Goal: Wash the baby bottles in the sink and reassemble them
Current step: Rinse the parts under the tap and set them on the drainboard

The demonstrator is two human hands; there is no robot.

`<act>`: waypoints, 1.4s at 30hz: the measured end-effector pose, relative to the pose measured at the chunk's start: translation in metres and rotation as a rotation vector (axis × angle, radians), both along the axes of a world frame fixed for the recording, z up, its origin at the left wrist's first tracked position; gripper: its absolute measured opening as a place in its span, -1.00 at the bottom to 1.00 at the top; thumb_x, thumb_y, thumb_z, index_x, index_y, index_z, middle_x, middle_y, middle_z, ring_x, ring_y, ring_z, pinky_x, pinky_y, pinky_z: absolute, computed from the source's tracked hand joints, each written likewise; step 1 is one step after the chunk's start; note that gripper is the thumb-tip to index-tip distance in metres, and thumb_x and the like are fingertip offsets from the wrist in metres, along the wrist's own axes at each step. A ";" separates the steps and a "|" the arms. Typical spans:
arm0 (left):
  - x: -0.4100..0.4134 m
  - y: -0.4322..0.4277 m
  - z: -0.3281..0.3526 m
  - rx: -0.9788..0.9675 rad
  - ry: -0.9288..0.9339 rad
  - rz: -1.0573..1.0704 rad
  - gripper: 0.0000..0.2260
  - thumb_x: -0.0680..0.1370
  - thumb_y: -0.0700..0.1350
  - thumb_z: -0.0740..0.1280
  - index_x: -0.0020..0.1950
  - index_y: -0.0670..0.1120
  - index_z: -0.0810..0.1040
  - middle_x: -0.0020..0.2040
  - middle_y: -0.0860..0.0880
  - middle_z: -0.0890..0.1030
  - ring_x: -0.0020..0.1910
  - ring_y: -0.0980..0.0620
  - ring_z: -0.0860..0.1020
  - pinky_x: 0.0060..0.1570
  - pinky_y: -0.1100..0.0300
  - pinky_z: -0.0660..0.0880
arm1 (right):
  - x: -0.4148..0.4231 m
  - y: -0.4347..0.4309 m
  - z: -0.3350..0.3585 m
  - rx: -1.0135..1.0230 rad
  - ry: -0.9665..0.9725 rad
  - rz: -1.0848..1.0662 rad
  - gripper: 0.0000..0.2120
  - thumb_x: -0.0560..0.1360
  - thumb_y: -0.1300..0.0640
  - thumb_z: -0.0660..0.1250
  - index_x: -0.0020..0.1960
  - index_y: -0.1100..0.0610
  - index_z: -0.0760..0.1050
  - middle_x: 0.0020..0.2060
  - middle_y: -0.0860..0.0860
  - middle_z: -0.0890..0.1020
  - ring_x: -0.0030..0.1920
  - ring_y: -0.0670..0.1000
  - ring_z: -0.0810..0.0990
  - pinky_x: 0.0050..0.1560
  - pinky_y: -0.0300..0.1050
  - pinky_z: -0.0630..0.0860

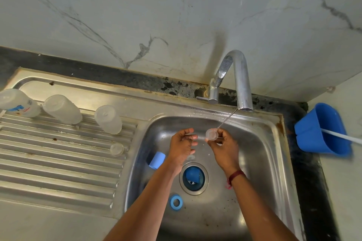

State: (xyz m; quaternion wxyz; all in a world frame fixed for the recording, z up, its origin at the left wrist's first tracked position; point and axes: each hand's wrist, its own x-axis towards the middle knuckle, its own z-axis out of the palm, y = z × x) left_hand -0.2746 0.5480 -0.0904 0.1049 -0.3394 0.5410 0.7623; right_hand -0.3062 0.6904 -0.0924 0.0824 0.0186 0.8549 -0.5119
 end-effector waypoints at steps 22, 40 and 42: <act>0.034 0.011 0.028 -0.156 0.092 -0.294 -0.76 0.62 -0.32 0.21 0.14 -0.06 0.58 -0.04 0.01 0.63 -0.06 0.07 0.60 -0.16 0.30 0.52 | 0.018 0.009 0.017 0.429 -0.036 0.280 -0.66 0.60 0.15 0.31 0.36 0.16 0.50 0.18 0.10 0.57 0.21 0.09 0.55 0.21 -0.21 0.38; 0.073 0.010 0.042 -0.154 -0.042 -0.243 -0.78 0.63 -0.25 0.16 0.18 -0.07 0.53 0.01 -0.09 0.69 -0.15 0.06 0.62 -0.17 0.24 0.49 | 0.064 0.010 0.044 0.103 0.039 0.013 -0.90 0.46 0.16 0.50 -0.05 0.03 0.66 -0.16 -0.16 0.67 -0.13 -0.21 0.64 -0.07 -0.37 0.54; 0.075 0.009 0.039 -0.160 -0.052 -0.224 -0.79 0.62 -0.25 0.18 0.17 -0.07 0.54 -0.01 -0.10 0.69 -0.17 0.06 0.62 -0.19 0.24 0.49 | 0.069 0.011 0.042 0.089 0.037 0.012 -0.86 0.46 0.17 0.50 0.01 0.05 0.67 -0.16 -0.20 0.67 -0.13 -0.25 0.64 -0.06 -0.39 0.54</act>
